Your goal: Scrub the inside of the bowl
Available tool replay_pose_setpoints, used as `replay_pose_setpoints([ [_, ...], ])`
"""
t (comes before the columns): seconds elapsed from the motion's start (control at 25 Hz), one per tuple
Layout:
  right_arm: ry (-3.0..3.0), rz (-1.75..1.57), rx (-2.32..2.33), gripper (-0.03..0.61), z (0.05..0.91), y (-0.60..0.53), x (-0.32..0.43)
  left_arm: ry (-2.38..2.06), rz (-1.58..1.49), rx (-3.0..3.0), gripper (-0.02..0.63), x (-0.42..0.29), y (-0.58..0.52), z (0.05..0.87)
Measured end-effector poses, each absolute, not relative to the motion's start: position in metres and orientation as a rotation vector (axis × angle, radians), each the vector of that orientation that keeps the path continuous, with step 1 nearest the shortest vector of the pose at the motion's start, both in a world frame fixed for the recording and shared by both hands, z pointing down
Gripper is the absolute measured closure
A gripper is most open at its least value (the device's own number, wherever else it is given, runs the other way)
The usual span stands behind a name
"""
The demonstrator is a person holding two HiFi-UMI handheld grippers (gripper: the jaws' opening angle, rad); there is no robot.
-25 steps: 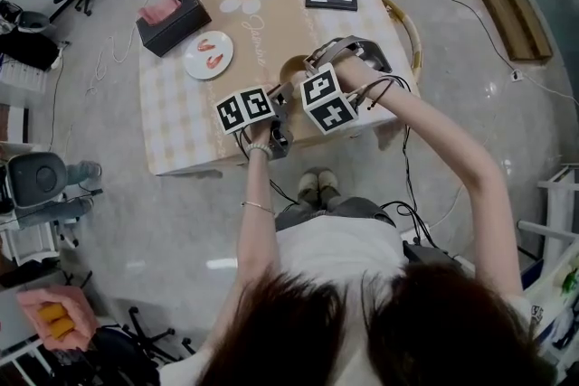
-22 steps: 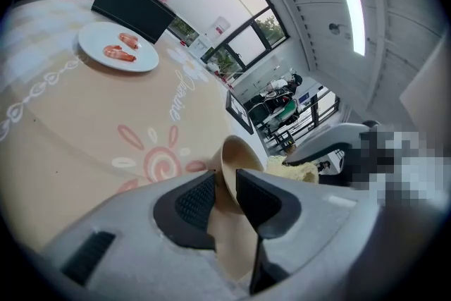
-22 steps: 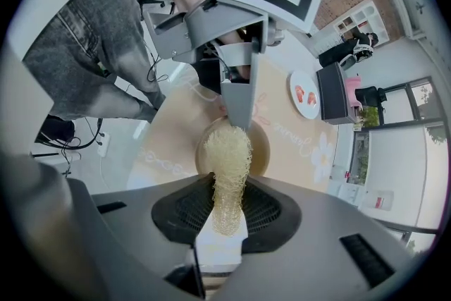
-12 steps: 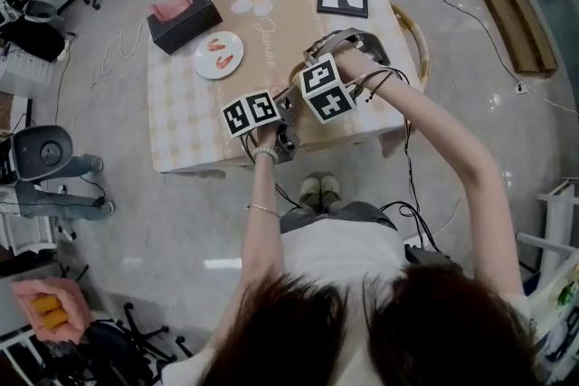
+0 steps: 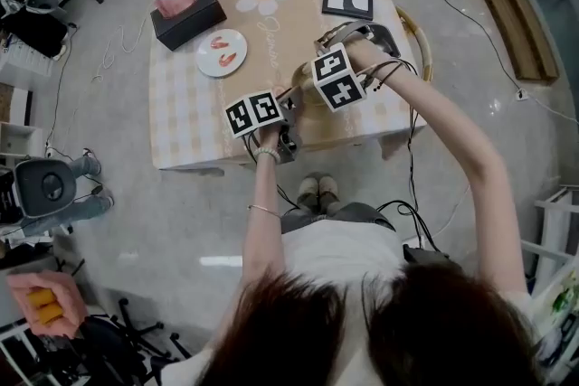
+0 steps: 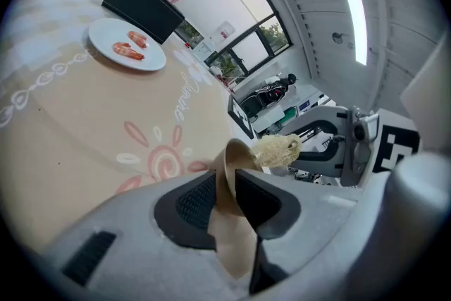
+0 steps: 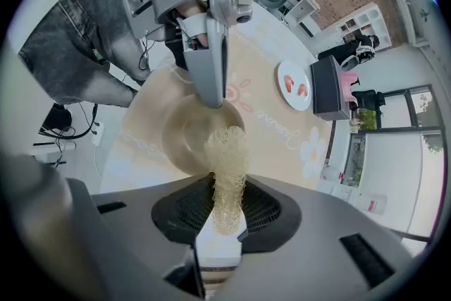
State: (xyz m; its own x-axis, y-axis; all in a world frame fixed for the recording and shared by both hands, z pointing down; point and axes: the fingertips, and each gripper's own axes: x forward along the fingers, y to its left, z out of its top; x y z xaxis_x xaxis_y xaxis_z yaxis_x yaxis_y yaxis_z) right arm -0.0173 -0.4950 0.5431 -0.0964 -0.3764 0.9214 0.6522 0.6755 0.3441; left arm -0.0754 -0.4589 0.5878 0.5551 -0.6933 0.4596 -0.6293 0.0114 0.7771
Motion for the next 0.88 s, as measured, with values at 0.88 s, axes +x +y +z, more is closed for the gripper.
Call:
replay_pose_setpoints([
  [0.88,-1.365,-0.83,-0.253,0.48,0.555,-0.44,0.023,-1.134,-0.072,1.704,0.52,-0.075,-0.455,0.581],
])
